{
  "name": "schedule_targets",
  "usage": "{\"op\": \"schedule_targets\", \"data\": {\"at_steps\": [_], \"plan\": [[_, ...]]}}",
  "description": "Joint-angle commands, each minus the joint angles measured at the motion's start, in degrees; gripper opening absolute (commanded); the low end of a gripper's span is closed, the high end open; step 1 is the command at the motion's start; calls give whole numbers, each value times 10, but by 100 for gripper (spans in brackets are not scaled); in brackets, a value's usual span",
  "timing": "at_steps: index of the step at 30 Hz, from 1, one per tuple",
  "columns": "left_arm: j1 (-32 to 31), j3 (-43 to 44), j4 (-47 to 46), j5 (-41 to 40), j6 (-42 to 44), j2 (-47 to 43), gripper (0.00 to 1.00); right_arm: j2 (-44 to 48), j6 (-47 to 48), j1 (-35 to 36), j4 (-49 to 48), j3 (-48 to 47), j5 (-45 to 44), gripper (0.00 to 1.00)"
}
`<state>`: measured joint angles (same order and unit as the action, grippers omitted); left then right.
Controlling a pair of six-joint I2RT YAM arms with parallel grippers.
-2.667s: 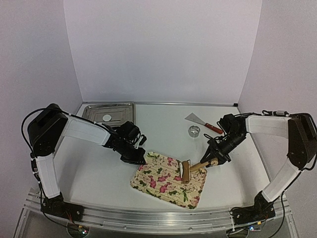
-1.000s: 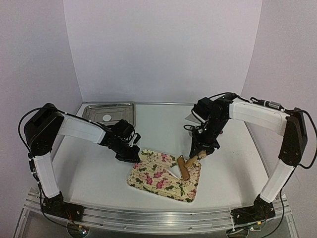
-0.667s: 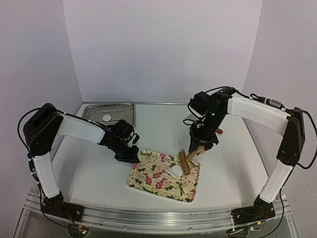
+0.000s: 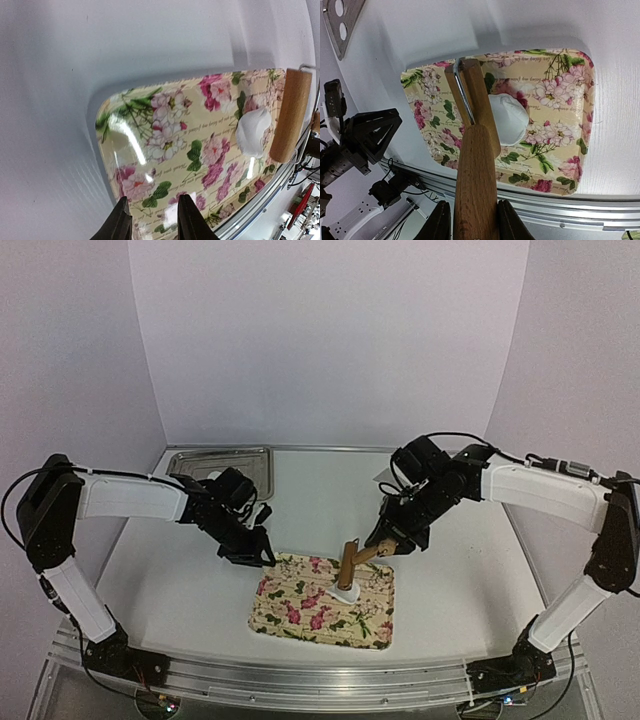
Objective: Roll out the dumpling wrappers from the dough
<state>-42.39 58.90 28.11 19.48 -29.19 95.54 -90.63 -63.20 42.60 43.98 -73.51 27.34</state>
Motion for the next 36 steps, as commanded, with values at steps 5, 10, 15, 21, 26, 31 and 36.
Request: {"op": "schedule_targets", "data": {"at_steps": [5, 10, 15, 21, 26, 31, 36], "plan": [[9, 63, 2, -16, -1, 61, 47, 30, -79, 15, -63, 53, -3, 0], [9, 63, -3, -20, -2, 81, 47, 34, -92, 16, -69, 93, -1, 0], [10, 55, -14, -20, -2, 88, 42, 33, -103, 16, -75, 128, 2, 0], [10, 46, -21, -30, -1, 101, 31, 22, -115, 16, -74, 170, -1, 0], [10, 33, -30, -30, -2, 107, 24, -24, -105, 16, -74, 177, 16, 0], [10, 26, -34, -35, -2, 112, 17, -63, -96, 16, -73, 163, 25, 0], [10, 17, -33, -48, -8, 111, 11, -68, -96, 16, -65, 155, 17, 0]]}}
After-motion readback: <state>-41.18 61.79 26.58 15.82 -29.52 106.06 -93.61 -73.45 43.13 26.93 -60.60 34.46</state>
